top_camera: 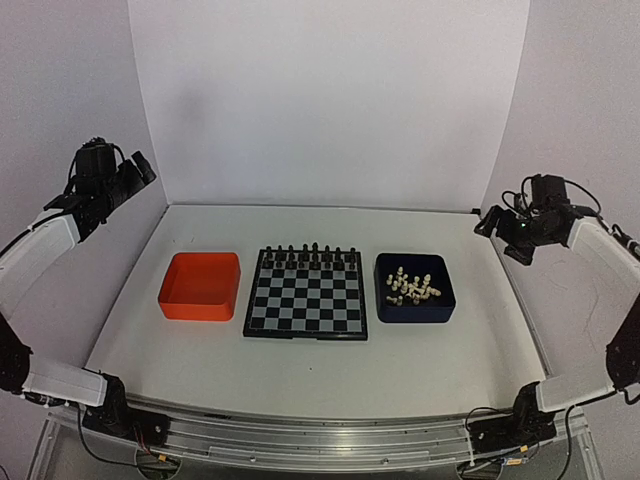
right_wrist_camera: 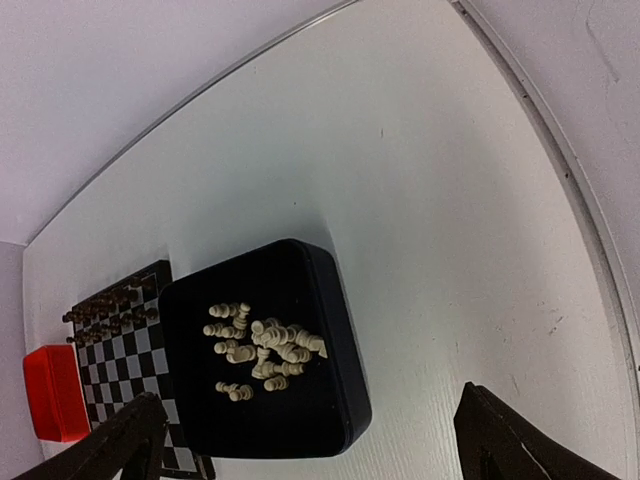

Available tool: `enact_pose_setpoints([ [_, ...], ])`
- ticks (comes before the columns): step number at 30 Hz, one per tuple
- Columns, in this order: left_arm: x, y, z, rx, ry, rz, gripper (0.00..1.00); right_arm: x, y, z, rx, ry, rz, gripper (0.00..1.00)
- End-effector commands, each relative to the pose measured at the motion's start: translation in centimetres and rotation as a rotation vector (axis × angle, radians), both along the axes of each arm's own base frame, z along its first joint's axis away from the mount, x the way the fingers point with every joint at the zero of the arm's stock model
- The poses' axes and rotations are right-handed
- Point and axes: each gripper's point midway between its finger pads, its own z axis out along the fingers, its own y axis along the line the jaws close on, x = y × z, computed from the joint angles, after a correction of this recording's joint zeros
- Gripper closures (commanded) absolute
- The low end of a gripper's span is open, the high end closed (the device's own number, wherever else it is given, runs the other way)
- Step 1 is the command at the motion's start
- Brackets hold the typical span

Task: Set up the chess pieces on the board
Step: Pick up the chess piece from the storage box.

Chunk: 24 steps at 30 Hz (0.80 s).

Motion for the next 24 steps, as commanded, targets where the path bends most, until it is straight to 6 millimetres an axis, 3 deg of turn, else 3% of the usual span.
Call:
enact_pose_setpoints([
  [1, -0.8, -0.1, 0.6, -0.025, -0.017, -0.005, 0.0, 0.7, 5.5, 0.3, -0.009, 0.069, 0.233, 0.02],
  [4, -0.5, -0.2, -0.2, -0.028, 0.006, -0.011, 0.0, 1.3, 8.9, -1.5, -0.147, 0.169, 0.379, 0.02],
  [7, -0.3, -0.4, -0.9, -0.029, 0.028, -0.019, 0.0, 2.4, 10.7, -3.7, -0.276, 0.254, 0.475, 0.02],
  [13, 0.2, -0.7, -2.3, -0.035, 0.058, -0.031, 0.0, 5.1, 12.5, -7.8, -0.449, 0.357, 0.591, 0.18],
  [17, 0.7, -0.9, -2.9, -0.032, 0.076, -0.035, 0.0, 6.5, 12.6, -10.1, -0.531, 0.411, 0.638, 0.28],
  [24, 0.9, -0.7, -3.9, -0.039, 0.093, -0.019, 0.0, 7.0, 13.1, -13.4, -0.532, 0.494, 0.688, 0.42],
])
